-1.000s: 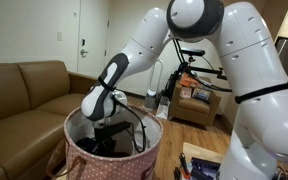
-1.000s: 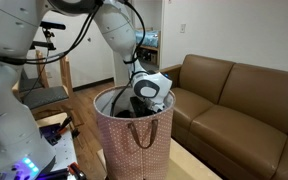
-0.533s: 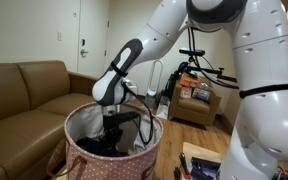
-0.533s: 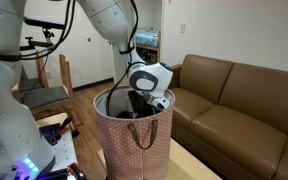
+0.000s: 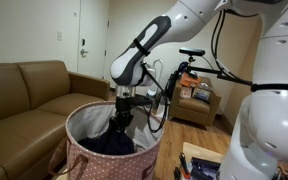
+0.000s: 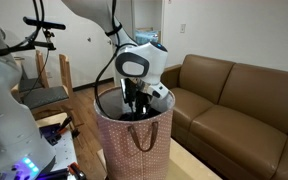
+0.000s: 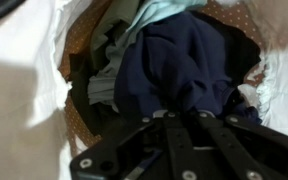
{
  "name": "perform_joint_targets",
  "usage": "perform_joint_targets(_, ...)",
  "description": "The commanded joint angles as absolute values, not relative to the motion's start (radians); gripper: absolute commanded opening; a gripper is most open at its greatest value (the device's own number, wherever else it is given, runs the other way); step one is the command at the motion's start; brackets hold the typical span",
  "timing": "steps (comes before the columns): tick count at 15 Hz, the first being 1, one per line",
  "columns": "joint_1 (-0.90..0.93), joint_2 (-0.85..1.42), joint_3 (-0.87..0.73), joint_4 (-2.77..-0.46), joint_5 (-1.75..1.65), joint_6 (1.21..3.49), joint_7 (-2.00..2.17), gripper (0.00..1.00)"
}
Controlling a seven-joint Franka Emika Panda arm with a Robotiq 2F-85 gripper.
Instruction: Pull out the dark blue clothing from the pink laundry bag
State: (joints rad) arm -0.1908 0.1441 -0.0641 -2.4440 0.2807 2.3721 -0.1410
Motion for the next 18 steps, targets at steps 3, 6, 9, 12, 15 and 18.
perform_joint_targets(3,-0.201,-0.096,-0.139,-2.574,0.299,2.373,-0.186,0.04)
perform_joint_targets(6,-0.206,-0.226,-0.192,-2.605,0.276,2.341,-0.198,0.04)
perform_joint_targets(9,-0.202,-0.345,-0.225,-2.62,0.249,2.323,-0.192,0.04)
perform_joint_targets(12,-0.191,-0.478,-0.232,-2.61,0.202,2.265,-0.211,0.04)
perform_joint_targets(15,-0.187,-0.596,-0.217,-2.588,0.163,2.191,-0.198,0.04)
perform_joint_targets(18,-0.212,-0.661,-0.244,-2.524,0.162,2.134,-0.157,0.04)
